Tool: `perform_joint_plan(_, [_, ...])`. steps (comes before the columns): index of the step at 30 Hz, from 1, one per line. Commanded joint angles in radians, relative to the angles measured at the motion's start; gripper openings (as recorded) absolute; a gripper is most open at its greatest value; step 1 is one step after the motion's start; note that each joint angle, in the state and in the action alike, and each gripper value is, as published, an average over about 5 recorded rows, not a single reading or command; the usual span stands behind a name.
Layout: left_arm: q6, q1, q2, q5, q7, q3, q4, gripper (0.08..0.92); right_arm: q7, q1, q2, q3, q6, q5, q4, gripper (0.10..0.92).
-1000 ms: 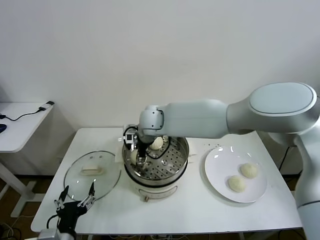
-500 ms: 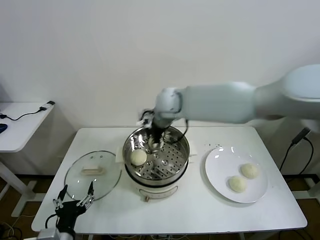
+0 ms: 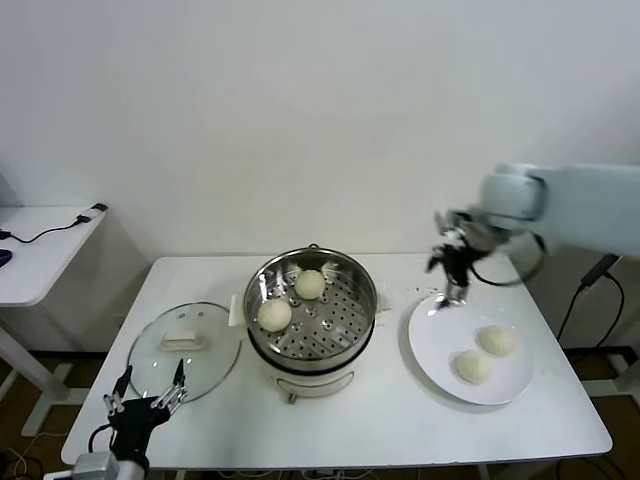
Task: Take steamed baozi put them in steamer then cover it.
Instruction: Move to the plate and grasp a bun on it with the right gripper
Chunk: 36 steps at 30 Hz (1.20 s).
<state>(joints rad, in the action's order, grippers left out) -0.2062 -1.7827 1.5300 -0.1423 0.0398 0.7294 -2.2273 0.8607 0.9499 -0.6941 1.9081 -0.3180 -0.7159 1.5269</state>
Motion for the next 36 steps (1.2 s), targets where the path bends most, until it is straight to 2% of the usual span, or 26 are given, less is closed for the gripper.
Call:
perform_joint_plan(1, [-0.002,0.002,0.002,0.006,0.0,-0.001,0.0,0.823,0.027,-0.294,0.238,-0.137,0.035,0.215,-0.023,0.823])
perform_joint_plan(13, [0.004,-0.016,0.01,0.014,0.002,0.005,0.0,0.823,-0.015,-0.533,0.195,-0.338,0.01,0.287,-0.125,0.823])
perform_joint_plan(31, [0.012,-0.021,0.013,0.004,0.007,0.005,0.0,0.823,-0.068,-0.571,0.124,-0.359,-0.031,0.299,-0.153,0.822])
perform_joint_plan(36, [0.014,-0.022,0.012,0.002,0.007,0.006,0.0,0.823,-0.079,-0.576,0.118,-0.36,-0.034,0.309,-0.163,0.798])
